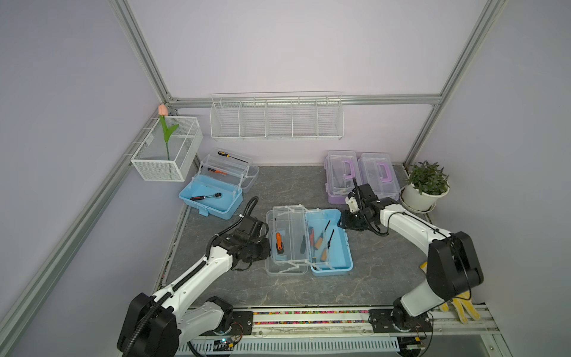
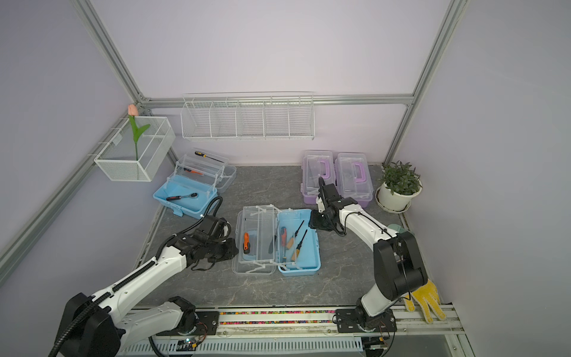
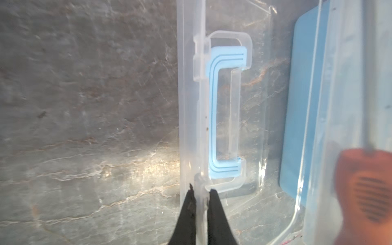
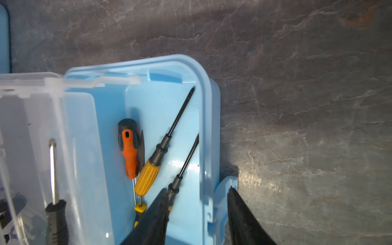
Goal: Close toolboxes
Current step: Close the toolbox lid.
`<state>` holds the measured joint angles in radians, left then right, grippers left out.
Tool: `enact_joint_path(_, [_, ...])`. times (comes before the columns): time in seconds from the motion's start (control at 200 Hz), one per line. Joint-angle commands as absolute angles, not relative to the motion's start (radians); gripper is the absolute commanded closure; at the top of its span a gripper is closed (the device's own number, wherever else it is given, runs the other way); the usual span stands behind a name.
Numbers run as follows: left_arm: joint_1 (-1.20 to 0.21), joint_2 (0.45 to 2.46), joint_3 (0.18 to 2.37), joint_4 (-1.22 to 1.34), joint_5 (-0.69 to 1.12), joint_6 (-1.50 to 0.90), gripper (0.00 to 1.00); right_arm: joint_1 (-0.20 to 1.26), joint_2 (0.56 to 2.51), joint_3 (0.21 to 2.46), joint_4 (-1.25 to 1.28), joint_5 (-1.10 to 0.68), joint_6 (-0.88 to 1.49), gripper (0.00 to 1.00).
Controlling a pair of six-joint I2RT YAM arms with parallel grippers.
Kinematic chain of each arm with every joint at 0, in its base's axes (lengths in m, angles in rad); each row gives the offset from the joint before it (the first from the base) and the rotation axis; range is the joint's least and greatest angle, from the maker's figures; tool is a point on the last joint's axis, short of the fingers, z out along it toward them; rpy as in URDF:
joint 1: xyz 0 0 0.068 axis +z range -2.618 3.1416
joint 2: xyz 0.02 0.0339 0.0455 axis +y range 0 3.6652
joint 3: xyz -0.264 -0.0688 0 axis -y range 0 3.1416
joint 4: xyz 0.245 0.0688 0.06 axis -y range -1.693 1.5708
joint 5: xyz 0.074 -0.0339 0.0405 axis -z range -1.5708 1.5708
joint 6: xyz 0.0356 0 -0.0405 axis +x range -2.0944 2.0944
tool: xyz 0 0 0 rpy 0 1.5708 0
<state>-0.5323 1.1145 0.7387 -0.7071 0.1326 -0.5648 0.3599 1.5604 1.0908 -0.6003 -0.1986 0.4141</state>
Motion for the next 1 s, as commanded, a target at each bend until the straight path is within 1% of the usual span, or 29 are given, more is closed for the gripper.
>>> enact_joint_path(0.0, [-0.531, 1.096, 0.808, -0.777, 0.040, -0.502, 1.00, 0.348, 1.510, 1.041, -0.568, -0.286, 0.423, 0.52])
enact_joint_path(0.065, [-0.531, 1.100, 0.832, -0.789, 0.025, -0.479, 1.00, 0.352, 1.509, 1.010, -0.519, -0.298, 0.441, 0.48])
enact_joint_path(0.21, [-0.531, 1.126, 0.910, -0.833, -0.003, -0.430, 1.00, 0.356, 1.520, 0.964, -0.444, -0.269, 0.448, 0.49])
enact_joint_path(0.3, [-0.531, 1.146, 0.960, -0.859, -0.014, -0.399, 1.00, 0.359, 1.505, 0.926, -0.349, -0.290, 0.475, 0.55])
enact_joint_path(0.345, [-0.531, 1.155, 0.987, -0.874, -0.022, -0.381, 1.00, 0.359, 1.511, 0.927, -0.340, -0.301, 0.476, 0.59])
enact_joint_path(0.52, [-0.538, 1.189, 1.084, -0.944, -0.058, -0.326, 1.00, 0.366, 1.532, 0.929, -0.308, -0.361, 0.482, 0.68])
enact_joint_path(0.795, [-0.611, 1.224, 1.178, -0.961, -0.081, -0.313, 1.00, 0.393, 1.583, 0.926, -0.282, -0.386, 0.494, 0.71])
enact_joint_path(0.89, [-0.641, 1.226, 1.213, -0.975, -0.102, -0.316, 1.00, 0.397, 1.594, 0.931, -0.280, -0.391, 0.494, 0.76])
enact_joint_path(0.94, [-0.654, 1.222, 1.231, -0.981, -0.106, -0.319, 1.00, 0.401, 1.594, 0.930, -0.278, -0.390, 0.494, 0.80])
enact_joint_path(0.995, [-0.666, 1.216, 1.246, -0.981, -0.105, -0.329, 1.00, 0.405, 1.594, 0.931, -0.278, -0.391, 0.493, 0.81])
